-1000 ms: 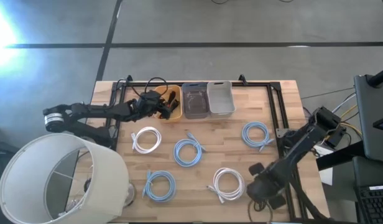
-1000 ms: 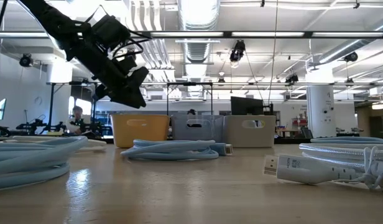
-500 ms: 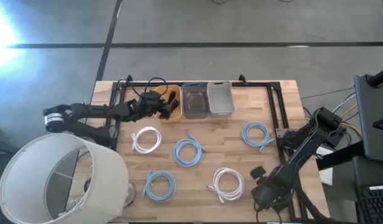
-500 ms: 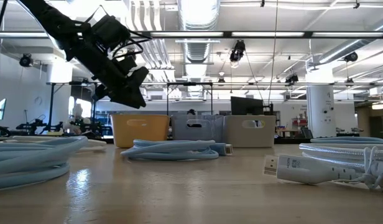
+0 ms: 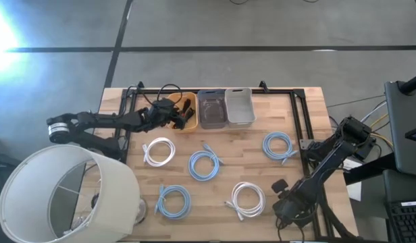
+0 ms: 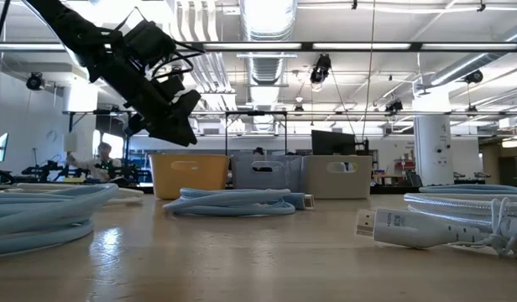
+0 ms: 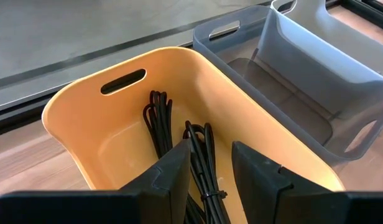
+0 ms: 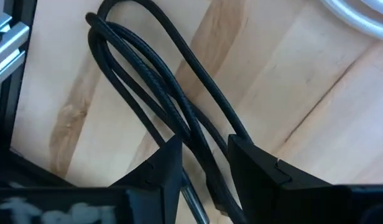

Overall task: Pick & Place USB Port
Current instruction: Put the black usb cable into the yellow bin

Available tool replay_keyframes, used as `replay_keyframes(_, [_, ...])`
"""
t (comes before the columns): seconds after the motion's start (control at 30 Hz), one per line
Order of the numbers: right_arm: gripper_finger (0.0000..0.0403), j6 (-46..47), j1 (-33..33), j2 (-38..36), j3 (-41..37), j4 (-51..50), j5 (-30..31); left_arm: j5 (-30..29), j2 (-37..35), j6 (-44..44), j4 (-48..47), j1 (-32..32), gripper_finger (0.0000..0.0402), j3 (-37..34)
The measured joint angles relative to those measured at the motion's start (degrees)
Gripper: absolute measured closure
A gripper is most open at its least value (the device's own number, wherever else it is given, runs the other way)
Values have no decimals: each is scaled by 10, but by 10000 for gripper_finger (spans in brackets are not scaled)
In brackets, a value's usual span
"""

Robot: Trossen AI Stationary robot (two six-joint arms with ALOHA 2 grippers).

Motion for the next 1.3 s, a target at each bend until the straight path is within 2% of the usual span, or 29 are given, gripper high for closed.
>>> replay_keyframes(0.2, [280, 0, 0, 0, -31, 66, 13, 0, 0, 0, 0, 0, 280, 0])
replay_keyframes(0.33, [283, 1, 0, 0, -42, 75, 13, 0, 0, -1, 0, 0, 280, 0])
replay_keyframes(0.5, [318, 4, 0, 0, -41, 76, 13, 0, 0, -2, 0, 0, 280, 0])
replay_keyframes(0.7, [385, 4, 0, 0, -26, 76, 9, 0, 0, -2, 0, 0, 280, 0])
replay_keyframes(1.03, [388, 14, -2, -12, 49, 42, 11, 1, 0, -2, 1, 0, 280, 0])
replay_keyframes(1.2, [389, 15, -7, -34, 84, 17, 63, 49, 0, 34, 25, -2, 280, 0])
replay_keyframes(1.3, [389, 10, -17, -57, 104, -8, 120, 98, 0, 70, 59, -6, 280, 0])
